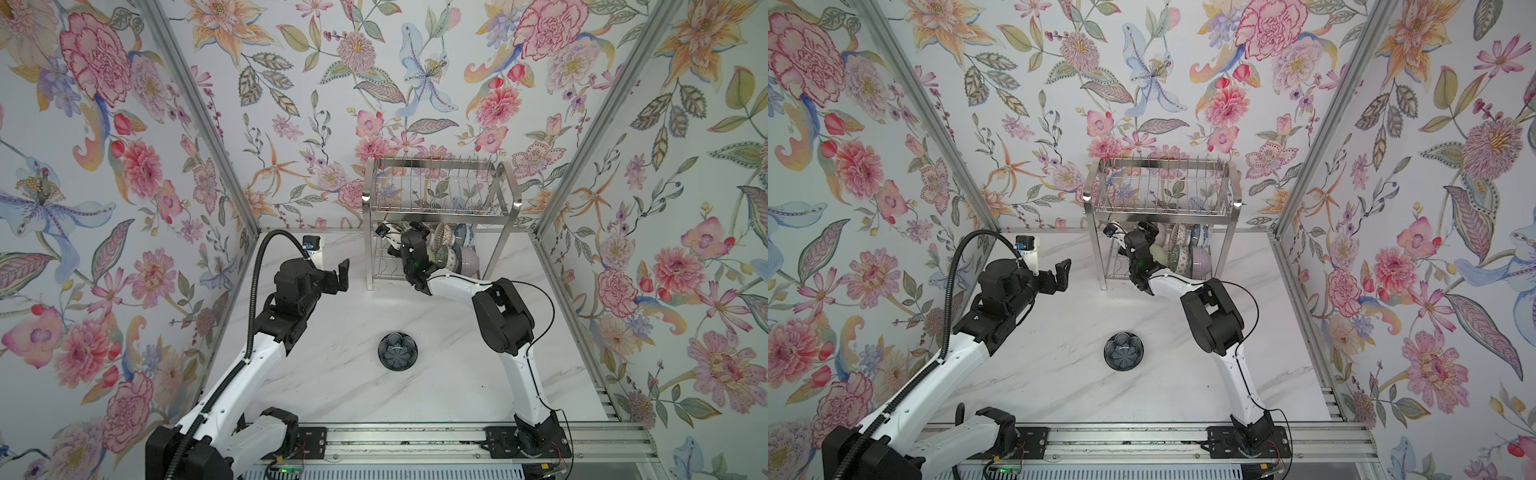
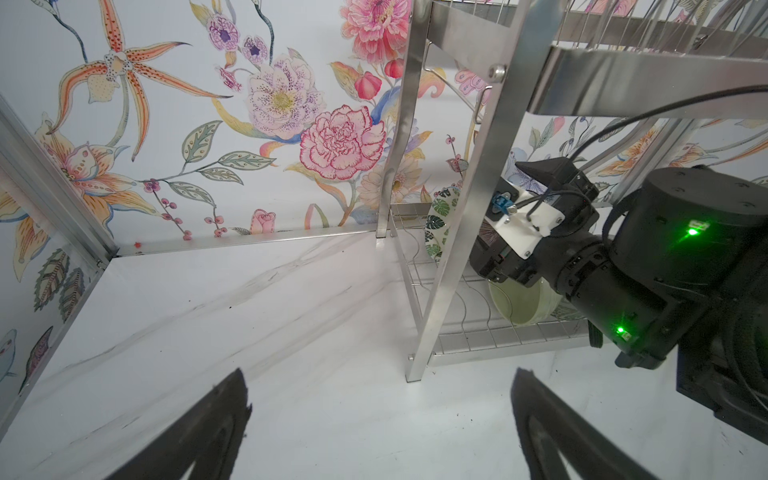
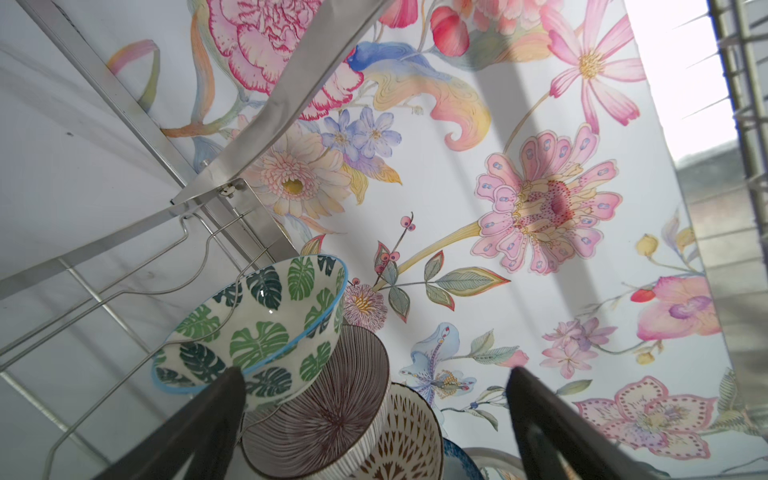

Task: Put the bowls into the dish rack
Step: 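Withdraw the right gripper from the rack while the left moves toward the dark blue bowl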

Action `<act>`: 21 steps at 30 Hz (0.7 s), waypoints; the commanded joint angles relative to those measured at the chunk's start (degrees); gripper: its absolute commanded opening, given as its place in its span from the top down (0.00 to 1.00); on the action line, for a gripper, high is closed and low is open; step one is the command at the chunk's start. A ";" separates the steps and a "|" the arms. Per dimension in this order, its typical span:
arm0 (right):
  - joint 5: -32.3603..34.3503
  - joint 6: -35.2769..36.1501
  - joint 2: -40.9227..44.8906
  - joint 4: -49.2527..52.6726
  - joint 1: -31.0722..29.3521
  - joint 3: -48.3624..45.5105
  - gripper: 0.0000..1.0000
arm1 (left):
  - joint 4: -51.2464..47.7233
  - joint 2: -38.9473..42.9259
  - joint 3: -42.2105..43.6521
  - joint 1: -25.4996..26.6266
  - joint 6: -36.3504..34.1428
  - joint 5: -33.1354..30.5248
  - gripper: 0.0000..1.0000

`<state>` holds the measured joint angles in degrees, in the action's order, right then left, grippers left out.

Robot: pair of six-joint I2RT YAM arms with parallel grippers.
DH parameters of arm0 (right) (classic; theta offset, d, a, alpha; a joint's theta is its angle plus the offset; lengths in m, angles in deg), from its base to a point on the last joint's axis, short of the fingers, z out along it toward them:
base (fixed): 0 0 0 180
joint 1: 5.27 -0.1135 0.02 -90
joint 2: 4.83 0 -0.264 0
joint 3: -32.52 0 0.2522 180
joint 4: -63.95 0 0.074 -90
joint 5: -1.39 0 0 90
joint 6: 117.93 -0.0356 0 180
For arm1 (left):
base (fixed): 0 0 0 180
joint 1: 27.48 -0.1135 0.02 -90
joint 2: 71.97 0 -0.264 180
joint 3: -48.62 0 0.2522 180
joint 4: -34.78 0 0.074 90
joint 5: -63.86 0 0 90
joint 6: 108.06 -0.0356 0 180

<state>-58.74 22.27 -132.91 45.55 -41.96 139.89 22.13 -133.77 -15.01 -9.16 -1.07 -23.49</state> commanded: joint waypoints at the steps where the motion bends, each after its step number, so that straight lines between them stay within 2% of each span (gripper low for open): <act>1: -3.26 -1.79 4.25 -5.83 -0.05 -4.03 0.01 | -0.78 -0.16 0.56 -0.47 0.32 0.38 0.01; 12: -10.13 -0.60 11.67 -14.90 -0.04 -17.33 0.01 | -1.23 -1.21 -0.06 -0.16 0.41 0.25 0.01; 21: -13.07 -2.05 19.70 -16.78 -4.43 -26.61 0.01 | -5.60 -1.50 -0.28 2.59 -1.21 -3.57 0.01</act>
<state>-70.09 22.03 -117.21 31.58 -45.44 115.60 19.22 -134.67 -15.03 -7.71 -1.16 -24.93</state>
